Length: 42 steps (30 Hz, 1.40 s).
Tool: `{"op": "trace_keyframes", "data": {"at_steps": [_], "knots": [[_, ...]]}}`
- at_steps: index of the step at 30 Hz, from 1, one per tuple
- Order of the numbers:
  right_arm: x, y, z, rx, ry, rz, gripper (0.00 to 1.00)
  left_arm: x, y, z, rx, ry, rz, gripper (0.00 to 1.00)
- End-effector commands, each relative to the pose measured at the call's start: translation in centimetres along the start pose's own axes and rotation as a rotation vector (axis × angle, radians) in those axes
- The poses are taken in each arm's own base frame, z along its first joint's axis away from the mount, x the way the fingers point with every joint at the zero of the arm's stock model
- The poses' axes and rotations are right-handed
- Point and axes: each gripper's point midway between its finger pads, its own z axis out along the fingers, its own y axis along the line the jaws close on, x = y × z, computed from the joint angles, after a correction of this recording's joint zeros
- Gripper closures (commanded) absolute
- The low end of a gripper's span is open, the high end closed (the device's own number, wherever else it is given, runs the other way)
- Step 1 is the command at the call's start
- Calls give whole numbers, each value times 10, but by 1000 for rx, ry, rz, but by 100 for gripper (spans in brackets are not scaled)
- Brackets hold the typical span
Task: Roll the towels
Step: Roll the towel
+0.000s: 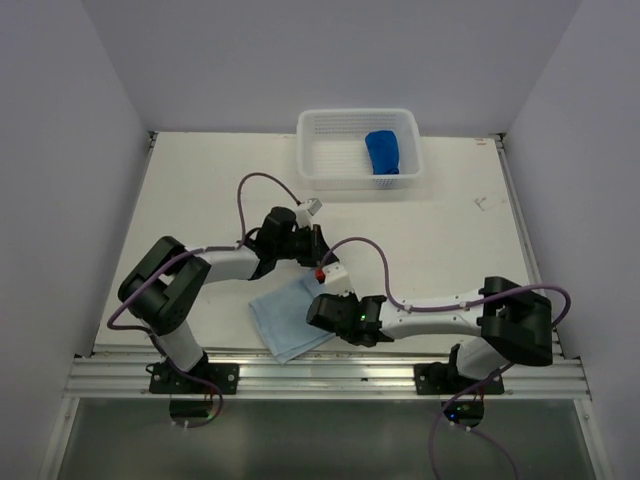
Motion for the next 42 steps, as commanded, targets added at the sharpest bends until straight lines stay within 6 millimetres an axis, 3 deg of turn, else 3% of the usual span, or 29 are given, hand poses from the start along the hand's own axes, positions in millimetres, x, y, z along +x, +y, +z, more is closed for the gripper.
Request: {"op": "trace_keyframes", "data": {"at_steps": [1,16,30,42], "knots": [[-11,-11,-2,124,-50,-30,100,-28,-22,-10,37,-66,23,89],[-19,-6,-15,340,-122,-162,100,-38,-38,-28,38,-104,33,89],[-18,18,-20,495,-149,-395,100,-15,-50,-31,62,-95,23,89],[-9,31,-13,498,-114,-506,100,-4,-48,-21,66,-63,22,89]]}}
